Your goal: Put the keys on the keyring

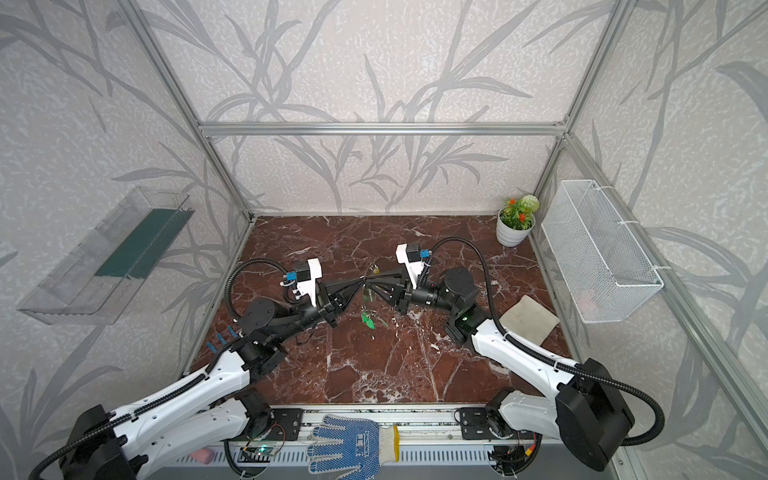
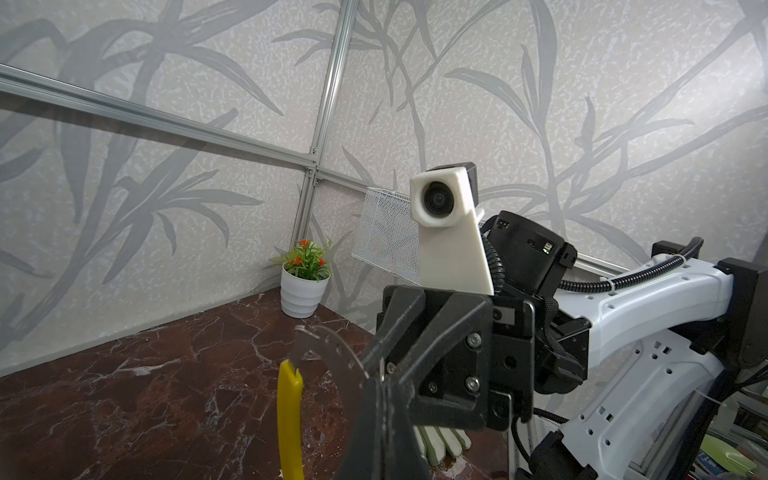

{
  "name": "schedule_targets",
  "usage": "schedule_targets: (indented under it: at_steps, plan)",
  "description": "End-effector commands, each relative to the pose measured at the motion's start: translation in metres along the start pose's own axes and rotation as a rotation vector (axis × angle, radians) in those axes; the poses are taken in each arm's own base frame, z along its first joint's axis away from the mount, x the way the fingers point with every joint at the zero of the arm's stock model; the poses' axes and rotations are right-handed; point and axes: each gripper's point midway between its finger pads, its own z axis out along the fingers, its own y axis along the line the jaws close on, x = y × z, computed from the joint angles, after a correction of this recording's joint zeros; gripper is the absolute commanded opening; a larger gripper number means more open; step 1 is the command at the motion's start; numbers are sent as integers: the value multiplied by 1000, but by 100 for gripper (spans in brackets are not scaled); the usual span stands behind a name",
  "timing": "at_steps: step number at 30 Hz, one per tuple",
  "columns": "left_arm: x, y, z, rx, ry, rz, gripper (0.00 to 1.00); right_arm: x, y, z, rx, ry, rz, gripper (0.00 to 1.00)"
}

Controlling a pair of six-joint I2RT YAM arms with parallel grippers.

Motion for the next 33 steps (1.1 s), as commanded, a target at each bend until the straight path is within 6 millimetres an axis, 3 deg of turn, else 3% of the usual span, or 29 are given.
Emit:
schedule_targets:
  at_steps: [1, 6, 11, 16, 19, 26, 33]
  plan:
    - [-19, -13, 2, 50, -50, 15, 0, -18, 12, 4, -60, -33, -35, 15]
    - [-16, -11, 3, 44, -40, 15, 0, -17, 18, 4, -98, -33, -34, 0]
    - [-12, -5, 3, 16, -26, 14, 0, -13, 14, -1, -67, -41, -52, 0]
    - [-4, 2, 3, -26, 20, 20, 16, -7, 1, -11, -18, -39, -45, 0]
    - [2, 7, 2, -55, 72, 34, 20, -1, -9, -20, 20, -34, -39, 0]
    - [17, 15, -3, -122, 220, 61, 20, 35, -27, -38, 134, 63, -105, 0]
    - [31, 18, -5, -152, 385, 59, 19, 60, -29, -36, 99, 153, -93, 0]
